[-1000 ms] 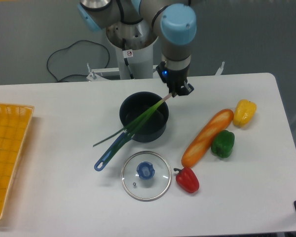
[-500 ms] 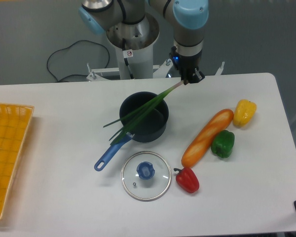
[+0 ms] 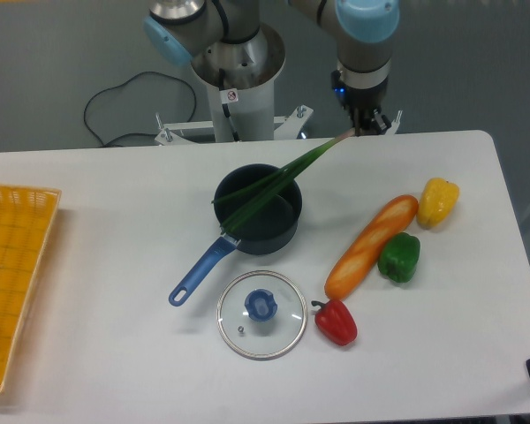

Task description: Place the green onion in the pot

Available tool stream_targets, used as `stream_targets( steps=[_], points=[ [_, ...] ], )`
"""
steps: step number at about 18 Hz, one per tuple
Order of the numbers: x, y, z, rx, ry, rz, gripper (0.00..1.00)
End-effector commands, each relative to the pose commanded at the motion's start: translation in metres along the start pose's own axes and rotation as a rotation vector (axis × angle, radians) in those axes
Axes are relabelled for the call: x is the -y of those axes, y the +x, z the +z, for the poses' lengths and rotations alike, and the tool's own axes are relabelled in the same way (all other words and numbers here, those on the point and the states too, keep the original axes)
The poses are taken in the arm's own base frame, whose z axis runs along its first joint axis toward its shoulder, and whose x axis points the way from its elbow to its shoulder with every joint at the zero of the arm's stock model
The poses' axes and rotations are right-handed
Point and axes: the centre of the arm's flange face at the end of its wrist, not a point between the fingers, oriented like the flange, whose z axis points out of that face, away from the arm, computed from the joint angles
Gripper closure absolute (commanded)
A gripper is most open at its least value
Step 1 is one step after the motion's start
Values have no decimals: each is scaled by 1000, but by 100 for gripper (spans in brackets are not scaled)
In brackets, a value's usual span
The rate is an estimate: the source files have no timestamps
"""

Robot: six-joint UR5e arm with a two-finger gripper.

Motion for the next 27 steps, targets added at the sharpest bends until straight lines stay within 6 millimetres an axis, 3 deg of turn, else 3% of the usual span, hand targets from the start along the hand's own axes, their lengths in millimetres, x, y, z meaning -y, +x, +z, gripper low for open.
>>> stream_targets(
  steps=[3, 18, 27],
  points=[
    [-7, -1, 2, -1, 0, 5, 100],
    [-8, -9, 18, -35, -43, 9, 100],
    [6, -14, 25, -57, -110, 21, 100]
  ],
)
